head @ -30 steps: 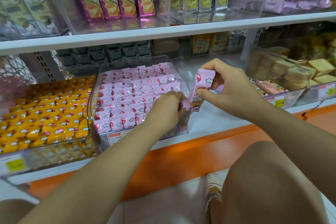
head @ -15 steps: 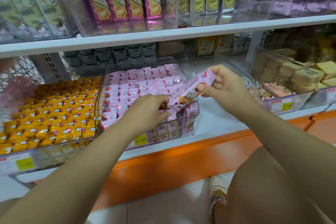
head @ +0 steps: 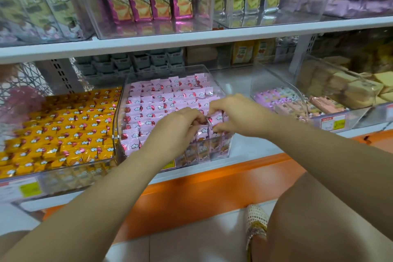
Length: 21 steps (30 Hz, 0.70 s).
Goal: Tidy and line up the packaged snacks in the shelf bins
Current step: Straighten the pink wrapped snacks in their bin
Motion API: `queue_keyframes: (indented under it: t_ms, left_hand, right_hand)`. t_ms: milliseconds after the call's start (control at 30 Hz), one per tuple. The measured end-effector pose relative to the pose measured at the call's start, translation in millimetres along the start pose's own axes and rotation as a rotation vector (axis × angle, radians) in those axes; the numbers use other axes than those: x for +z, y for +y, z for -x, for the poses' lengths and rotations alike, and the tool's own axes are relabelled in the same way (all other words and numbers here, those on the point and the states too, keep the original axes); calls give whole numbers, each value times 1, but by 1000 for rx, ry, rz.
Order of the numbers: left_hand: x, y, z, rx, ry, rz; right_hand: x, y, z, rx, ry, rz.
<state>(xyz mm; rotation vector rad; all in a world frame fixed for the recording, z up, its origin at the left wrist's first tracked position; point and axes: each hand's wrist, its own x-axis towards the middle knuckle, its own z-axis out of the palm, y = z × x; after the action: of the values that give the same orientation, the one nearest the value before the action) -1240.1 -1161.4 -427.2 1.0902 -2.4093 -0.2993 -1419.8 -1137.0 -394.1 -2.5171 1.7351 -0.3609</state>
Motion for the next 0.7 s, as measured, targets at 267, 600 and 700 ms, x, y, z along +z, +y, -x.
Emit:
queue_keyframes:
  t_ms: [267,600,700]
  left_hand:
    - [24,-6,4,31,177,29]
    - [20,-10,14,245,25,-368]
    - [28,-7,19,260,-65,-467]
  right_hand:
    - [52,14,16,-152,260,294]
    - [32,22,45,-129,359,270]
    - [45,22,52,-168,275,469]
